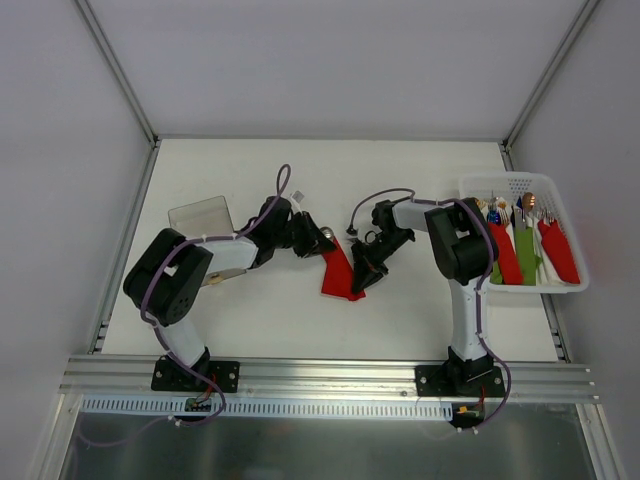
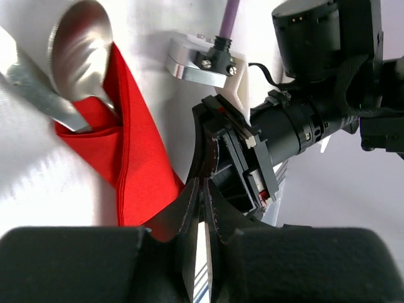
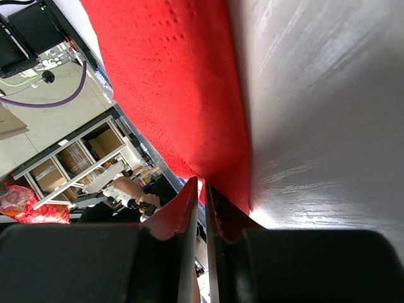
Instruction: Place the utensils on the paper napkin and roll it up
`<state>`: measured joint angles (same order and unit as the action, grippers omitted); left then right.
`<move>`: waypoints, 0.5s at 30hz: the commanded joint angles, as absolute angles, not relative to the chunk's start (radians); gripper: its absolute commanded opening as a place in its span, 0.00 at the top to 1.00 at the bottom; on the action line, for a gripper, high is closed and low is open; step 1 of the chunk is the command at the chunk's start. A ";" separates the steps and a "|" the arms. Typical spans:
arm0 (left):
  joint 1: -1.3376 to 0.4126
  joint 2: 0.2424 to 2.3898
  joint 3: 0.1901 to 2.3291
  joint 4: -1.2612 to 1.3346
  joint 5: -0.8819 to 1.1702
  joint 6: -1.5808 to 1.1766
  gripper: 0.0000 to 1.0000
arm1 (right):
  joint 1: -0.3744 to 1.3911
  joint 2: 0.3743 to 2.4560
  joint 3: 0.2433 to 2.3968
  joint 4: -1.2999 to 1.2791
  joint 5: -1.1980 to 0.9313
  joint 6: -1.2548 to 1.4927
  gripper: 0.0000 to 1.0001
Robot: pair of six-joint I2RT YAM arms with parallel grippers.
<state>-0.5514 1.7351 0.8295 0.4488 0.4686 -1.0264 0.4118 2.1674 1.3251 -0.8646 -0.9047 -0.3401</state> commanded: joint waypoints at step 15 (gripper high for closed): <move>-0.612 1.868 0.736 0.531 0.500 -1.077 1.00 | 0.383 2.224 1.318 -0.862 -0.857 -0.311 0.88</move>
